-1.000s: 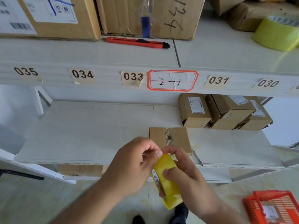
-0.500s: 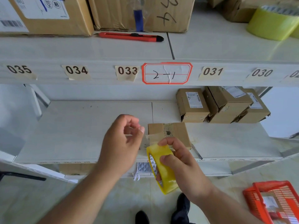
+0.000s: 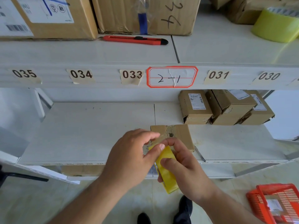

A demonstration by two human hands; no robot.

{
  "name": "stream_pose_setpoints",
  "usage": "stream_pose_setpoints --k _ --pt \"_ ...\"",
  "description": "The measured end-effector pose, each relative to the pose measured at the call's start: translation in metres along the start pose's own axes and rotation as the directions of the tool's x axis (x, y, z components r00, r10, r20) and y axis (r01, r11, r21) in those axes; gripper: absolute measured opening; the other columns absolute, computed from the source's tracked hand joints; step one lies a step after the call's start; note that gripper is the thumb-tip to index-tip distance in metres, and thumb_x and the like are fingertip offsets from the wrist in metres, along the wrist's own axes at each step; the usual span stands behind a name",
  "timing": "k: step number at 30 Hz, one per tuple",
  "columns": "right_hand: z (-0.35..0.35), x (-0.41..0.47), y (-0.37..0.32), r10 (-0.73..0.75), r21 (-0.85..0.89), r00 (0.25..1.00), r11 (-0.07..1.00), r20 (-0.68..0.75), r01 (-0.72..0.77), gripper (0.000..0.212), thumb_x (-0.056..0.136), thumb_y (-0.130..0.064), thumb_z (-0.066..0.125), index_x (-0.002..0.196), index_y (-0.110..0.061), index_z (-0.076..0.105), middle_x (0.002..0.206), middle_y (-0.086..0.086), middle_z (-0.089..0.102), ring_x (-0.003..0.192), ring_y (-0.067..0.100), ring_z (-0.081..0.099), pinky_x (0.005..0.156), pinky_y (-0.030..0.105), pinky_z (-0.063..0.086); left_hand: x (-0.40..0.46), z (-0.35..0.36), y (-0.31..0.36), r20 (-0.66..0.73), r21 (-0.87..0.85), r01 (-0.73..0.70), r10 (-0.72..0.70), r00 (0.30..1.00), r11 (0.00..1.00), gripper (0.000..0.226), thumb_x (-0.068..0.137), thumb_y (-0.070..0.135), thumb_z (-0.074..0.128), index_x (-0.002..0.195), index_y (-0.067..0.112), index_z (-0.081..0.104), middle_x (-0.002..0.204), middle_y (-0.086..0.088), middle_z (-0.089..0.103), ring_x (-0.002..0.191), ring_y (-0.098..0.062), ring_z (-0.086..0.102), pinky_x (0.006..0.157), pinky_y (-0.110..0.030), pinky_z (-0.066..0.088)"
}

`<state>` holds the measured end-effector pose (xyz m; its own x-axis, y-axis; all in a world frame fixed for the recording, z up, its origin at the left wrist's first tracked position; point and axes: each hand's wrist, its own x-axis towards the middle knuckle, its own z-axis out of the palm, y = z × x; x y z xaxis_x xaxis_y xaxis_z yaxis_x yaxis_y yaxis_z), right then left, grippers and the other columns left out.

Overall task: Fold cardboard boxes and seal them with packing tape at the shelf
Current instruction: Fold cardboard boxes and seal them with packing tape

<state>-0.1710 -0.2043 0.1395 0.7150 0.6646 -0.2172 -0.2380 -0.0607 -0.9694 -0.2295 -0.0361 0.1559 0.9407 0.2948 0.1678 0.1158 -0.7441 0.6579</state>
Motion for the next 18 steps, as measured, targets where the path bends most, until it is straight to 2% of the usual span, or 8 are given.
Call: stream_pose_setpoints --k 3,13,15,18 --pt "-0.0006 0.0010 0.0006 0.007 -0.013 1.000 1.000 0.002 -0.007 0.026 0.086 -0.017 0.056 0.109 -0.028 0.061 0.081 0.004 0.064 0.065 0.029 0.068 0.063 0.036 0.056 0.0023 0.0005 -0.0011 0.025 -0.028 0.027 -0.026 0.999 0.999 0.040 0.089 0.061 0.059 0.121 0.040 0.069 0.105 0.028 0.064 0.104 0.003 0.057 0.086 -0.024 0.052" --pt "-0.0039 0.0038 0.0029 0.008 -0.004 1.000 1.000 0.021 -0.008 0.027 0.085 -0.015 0.055 0.107 -0.029 0.063 0.080 0.004 0.064 0.065 0.028 0.067 0.062 0.034 0.056 0.0070 0.0025 -0.0004 0.042 -0.099 0.071 -0.067 0.997 0.993 0.037 0.085 0.059 0.057 0.109 0.038 0.075 0.097 0.022 0.067 0.097 0.000 0.062 0.081 -0.025 0.053" --pt "-0.0045 0.0043 0.0042 0.005 0.001 1.000 1.000 0.026 -0.005 0.027 0.085 -0.014 0.055 0.107 -0.029 0.063 0.079 0.004 0.064 0.065 0.027 0.067 0.063 0.035 0.057 0.0069 0.0040 -0.0001 0.042 -0.128 0.079 -0.074 0.996 0.989 0.028 0.087 0.055 0.061 0.103 0.037 0.075 0.094 0.021 0.068 0.096 -0.001 0.063 0.078 -0.021 0.051" --pt "-0.0059 0.0050 0.0069 0.007 -0.014 1.000 1.000 0.030 -0.006 0.028 0.085 -0.015 0.055 0.106 -0.030 0.063 0.080 0.004 0.064 0.065 0.027 0.067 0.063 0.035 0.056 0.0083 0.0063 0.0009 0.043 -0.177 0.088 -0.082 0.996 0.980 0.003 0.092 0.034 0.073 0.092 0.036 0.075 0.089 0.020 0.068 0.088 -0.002 0.063 0.070 -0.014 0.046"
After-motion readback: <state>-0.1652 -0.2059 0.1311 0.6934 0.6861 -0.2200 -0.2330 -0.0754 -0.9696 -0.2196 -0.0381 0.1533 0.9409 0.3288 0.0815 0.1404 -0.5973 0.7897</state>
